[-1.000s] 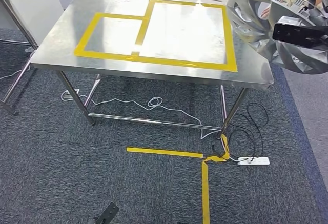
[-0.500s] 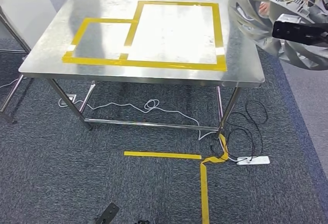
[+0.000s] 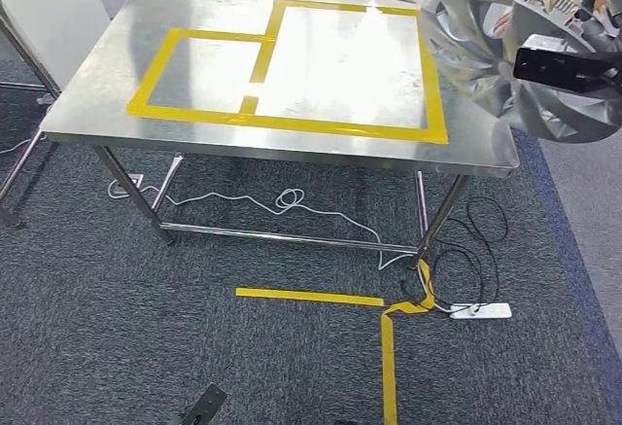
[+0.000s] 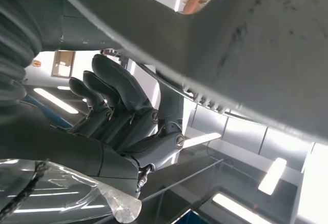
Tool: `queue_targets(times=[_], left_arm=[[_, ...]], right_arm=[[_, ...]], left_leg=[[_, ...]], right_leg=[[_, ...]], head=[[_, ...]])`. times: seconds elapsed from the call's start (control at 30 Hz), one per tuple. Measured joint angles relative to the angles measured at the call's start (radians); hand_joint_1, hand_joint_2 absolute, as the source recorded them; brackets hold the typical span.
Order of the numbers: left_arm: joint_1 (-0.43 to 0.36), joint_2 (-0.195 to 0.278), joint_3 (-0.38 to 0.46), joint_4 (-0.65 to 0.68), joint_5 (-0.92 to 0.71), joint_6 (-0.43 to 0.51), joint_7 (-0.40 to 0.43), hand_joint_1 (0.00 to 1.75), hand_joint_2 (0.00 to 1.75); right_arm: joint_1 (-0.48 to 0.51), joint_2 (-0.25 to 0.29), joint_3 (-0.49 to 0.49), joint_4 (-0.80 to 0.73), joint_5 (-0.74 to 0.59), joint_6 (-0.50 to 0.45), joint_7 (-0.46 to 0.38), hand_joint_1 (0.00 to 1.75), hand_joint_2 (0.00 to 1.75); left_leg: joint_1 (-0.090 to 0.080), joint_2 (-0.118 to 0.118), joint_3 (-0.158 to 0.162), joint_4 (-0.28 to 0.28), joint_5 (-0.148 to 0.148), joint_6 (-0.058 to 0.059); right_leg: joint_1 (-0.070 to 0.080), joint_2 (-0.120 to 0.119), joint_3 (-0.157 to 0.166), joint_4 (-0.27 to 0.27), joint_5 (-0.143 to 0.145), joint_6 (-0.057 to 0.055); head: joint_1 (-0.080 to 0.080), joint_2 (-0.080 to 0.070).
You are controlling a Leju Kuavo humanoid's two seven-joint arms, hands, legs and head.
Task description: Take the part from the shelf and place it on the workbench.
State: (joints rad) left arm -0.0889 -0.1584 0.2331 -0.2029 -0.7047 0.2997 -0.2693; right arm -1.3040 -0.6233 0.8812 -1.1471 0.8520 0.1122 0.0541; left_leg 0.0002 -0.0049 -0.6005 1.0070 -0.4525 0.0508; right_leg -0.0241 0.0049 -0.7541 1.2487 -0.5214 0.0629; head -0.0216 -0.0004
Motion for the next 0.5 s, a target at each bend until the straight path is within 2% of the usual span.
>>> queue_targets(times=[0.03,0.07,0.1,0.13,0.23,0.3,0.33,0.4,0.43,0.47,0.5], left_arm=[[0.000,0.000,0.000,0.000,0.000,0.000,0.000,0.00,0.00],[0.000,0.000,0.000,0.000,0.000,0.000,0.000,0.00,0.00],[0.000,0.000,0.000,0.000,0.000,0.001,0.000,0.00,0.00],[0.000,0.000,0.000,0.000,0.000,0.001,0.001,0.00,0.00],[0.002,0.000,0.001,0.000,-0.001,0.003,0.002,0.00,0.00],[0.002,0.000,0.001,0.000,-0.002,0.003,0.003,0.00,0.00],[0.002,0.000,0.002,0.000,-0.002,0.003,0.003,0.00,0.00],[0.003,0.000,0.002,0.000,-0.002,0.003,0.003,0.00,0.00],[0.004,0.000,0.002,0.000,-0.002,0.002,0.003,0.00,0.00],[0.005,0.000,0.002,0.000,-0.002,0.002,0.003,0.00,0.00],[0.006,0.000,0.002,0.000,-0.002,0.002,0.003,0.00,0.00]], right_arm=[[0.001,0.000,0.000,0.000,0.000,0.000,0.000,1.75,1.75],[0.001,0.000,0.000,0.000,-0.001,0.000,0.000,1.75,1.75],[0.000,0.000,0.000,0.000,-0.001,-0.002,0.000,1.75,1.75],[0.000,0.000,0.000,0.000,-0.001,-0.003,0.001,1.75,1.75],[0.001,0.000,-0.001,0.000,-0.001,-0.004,0.003,1.75,1.75],[0.002,0.000,-0.001,0.000,-0.001,-0.004,0.003,1.75,1.75],[0.003,0.000,-0.001,0.000,-0.001,-0.004,0.003,1.75,1.75],[0.009,0.000,0.000,0.000,0.000,-0.005,0.005,1.75,1.75],[0.013,0.000,0.000,0.000,0.000,-0.005,0.006,1.75,1.75],[0.016,0.000,0.000,0.000,0.001,-0.005,0.007,1.75,1.75],[0.019,0.000,0.000,0.000,0.001,-0.005,0.007,1.75,1.75]], left_leg=[[0.000,-0.001,0.005,0.004,-0.007,-0.003],[-0.002,-0.002,0.009,0.009,-0.014,-0.007],[-0.003,-0.003,0.010,0.015,-0.021,-0.012],[-0.005,-0.003,0.009,0.019,-0.025,-0.016],[-0.006,-0.003,0.007,0.024,-0.034,-0.028],[-0.005,-0.002,-0.010,0.066,-0.062,-0.040],[-0.004,-0.001,-0.034,0.116,-0.087,-0.046],[0.000,0.000,-0.101,0.250,-0.140,-0.054],[0.001,0.000,-0.128,0.299,-0.149,-0.054],[0.001,0.000,-0.142,0.315,-0.138,-0.053],[0.001,0.000,-0.137,0.290,-0.106,-0.050]], right_leg=[[-0.001,-0.002,0.027,-0.070,0.045,0.000],[0.001,-0.003,0.061,-0.136,0.077,-0.001],[0.003,-0.005,0.089,-0.191,0.092,-0.004],[0.005,-0.005,0.105,-0.219,0.094,-0.008],[0.005,-0.004,0.114,-0.227,0.079,-0.026],[0.000,-0.004,0.119,-0.229,0.075,-0.037],[-0.001,-0.004,0.122,-0.229,0.073,-0.041],[-0.001,-0.005,0.127,-0.229,0.068,-0.047],[0.000,-0.004,0.131,-0.229,0.065,-0.049],[0.000,-0.004,0.135,-0.229,0.061,-0.049],[0.001,-0.003,0.142,-0.229,0.057,-0.049]], head=[[0.000,0.000],[0.000,0.000],[0.001,0.000],[0.000,0.000],[0.001,0.000],[-0.001,0.000],[-0.002,0.000],[-0.004,0.000],[-0.004,0.000],[-0.004,0.000],[-0.004,0.000]])
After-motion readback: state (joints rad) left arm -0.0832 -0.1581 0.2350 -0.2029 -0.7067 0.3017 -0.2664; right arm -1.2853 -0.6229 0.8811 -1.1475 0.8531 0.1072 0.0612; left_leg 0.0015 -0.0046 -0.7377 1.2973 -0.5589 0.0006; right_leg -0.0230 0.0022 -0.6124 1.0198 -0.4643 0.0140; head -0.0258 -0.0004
